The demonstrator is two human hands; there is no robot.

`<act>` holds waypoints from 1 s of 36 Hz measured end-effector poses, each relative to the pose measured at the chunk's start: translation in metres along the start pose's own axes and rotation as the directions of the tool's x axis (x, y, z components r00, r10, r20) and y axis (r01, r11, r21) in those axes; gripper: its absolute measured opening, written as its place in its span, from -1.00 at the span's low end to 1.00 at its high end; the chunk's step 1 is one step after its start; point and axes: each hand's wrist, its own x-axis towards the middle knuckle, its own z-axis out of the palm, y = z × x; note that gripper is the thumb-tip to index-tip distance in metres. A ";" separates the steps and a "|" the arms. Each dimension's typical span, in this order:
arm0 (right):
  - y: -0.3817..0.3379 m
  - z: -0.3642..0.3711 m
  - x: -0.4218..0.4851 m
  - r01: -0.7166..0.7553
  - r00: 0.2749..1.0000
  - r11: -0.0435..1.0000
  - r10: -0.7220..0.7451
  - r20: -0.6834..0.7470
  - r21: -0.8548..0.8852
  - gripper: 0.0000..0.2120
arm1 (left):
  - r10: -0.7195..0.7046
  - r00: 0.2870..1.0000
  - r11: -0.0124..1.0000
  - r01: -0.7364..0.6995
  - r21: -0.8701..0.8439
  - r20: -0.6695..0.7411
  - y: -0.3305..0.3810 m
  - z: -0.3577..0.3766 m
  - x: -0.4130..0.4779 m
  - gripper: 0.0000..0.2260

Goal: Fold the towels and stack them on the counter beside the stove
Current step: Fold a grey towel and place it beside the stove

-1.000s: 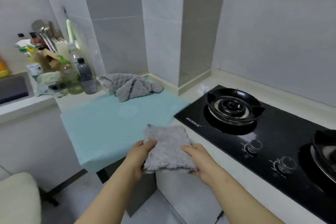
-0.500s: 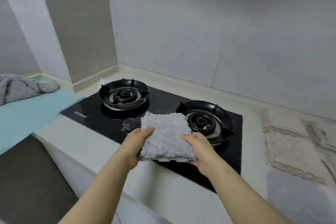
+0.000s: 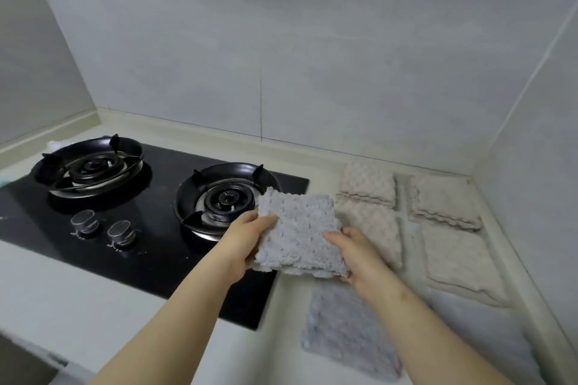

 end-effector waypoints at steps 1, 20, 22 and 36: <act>-0.001 -0.009 0.004 0.002 1.000 1.000 -0.002 -0.015 -0.001 -0.90 | 0.015 1.000 1.000 -0.015 0.005 0.015 0.000 0.007 0.002 -0.68; -0.010 -0.167 0.026 0.069 0.928 0.997 -0.047 -0.369 0.047 -0.58 | 0.101 0.935 0.907 -0.227 0.354 0.340 0.001 0.168 0.057 -0.81; -0.009 -0.182 0.028 0.081 0.918 0.996 -0.056 -0.393 0.047 -0.68 | 0.097 0.925 0.902 -0.239 0.361 0.369 -0.001 0.186 0.064 -0.81; 0.002 -0.221 0.045 0.100 0.877 0.992 -0.049 -0.478 0.082 -0.78 | 0.062 0.926 0.877 -0.229 0.422 0.373 -0.018 0.233 0.083 -0.77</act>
